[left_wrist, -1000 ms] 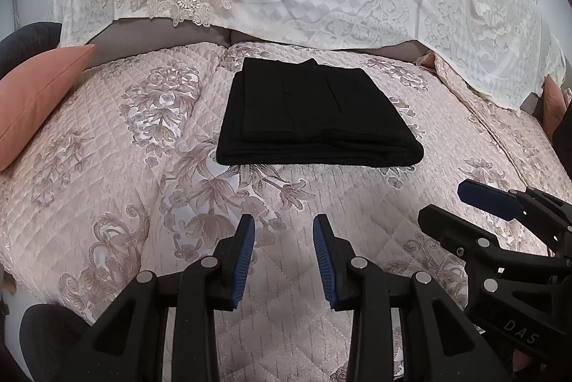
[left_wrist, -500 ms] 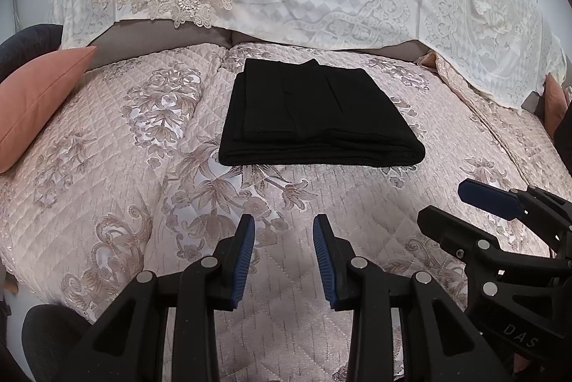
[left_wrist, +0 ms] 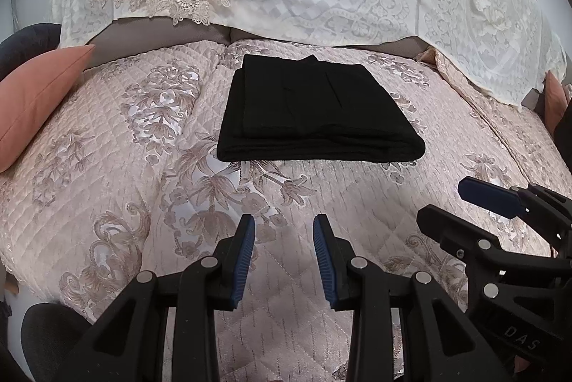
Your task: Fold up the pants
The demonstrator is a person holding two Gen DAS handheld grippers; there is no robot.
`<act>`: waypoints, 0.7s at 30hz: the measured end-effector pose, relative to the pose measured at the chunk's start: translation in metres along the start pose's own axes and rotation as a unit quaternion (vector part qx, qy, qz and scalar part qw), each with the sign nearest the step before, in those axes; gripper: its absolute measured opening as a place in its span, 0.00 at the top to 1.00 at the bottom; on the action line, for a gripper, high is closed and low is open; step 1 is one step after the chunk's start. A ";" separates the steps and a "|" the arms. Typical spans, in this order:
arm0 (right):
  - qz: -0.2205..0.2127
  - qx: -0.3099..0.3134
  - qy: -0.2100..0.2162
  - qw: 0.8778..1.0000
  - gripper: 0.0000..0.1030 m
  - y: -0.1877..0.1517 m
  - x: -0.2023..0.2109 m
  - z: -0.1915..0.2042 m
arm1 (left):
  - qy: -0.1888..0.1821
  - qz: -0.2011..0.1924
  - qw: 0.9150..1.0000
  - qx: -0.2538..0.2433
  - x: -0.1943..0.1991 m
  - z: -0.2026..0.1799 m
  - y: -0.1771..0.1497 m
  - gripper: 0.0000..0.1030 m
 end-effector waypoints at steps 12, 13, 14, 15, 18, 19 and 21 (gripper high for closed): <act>-0.001 -0.001 0.001 1.000 0.49 0.001 0.001 -0.002 | 0.002 0.000 1.000 0.000 0.001 0.000 0.000 0.65; -0.001 0.000 0.001 1.000 0.49 0.001 0.001 -0.002 | 0.001 0.000 1.000 0.000 0.001 0.000 0.000 0.65; -0.001 -0.001 0.001 1.000 0.49 0.001 0.001 -0.002 | 0.002 0.000 1.000 0.000 0.001 0.000 0.000 0.65; -0.001 0.000 0.001 1.000 0.49 0.001 0.001 -0.002 | 0.002 0.000 1.000 0.000 0.001 0.000 0.000 0.65; -0.002 0.000 0.001 1.000 0.49 0.001 0.001 -0.002 | 0.001 0.000 1.000 0.000 0.001 -0.001 0.000 0.65; -0.002 0.001 0.002 1.000 0.49 0.001 0.002 -0.002 | 0.002 0.000 1.000 0.000 0.001 -0.001 0.000 0.65; -0.002 0.000 0.002 1.000 0.49 0.001 0.002 -0.002 | 0.002 0.000 1.000 0.000 0.001 -0.001 0.000 0.65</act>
Point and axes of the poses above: each gripper's, at about its wrist camera, not at the fingertips, and x roughly against the way its jaws point, z to its left, y to its top, the point moved 9 cm from there along -x, roughly the way its jaws point, and after that the axes turned 15 degrees about -x, right-handed, at the moved point
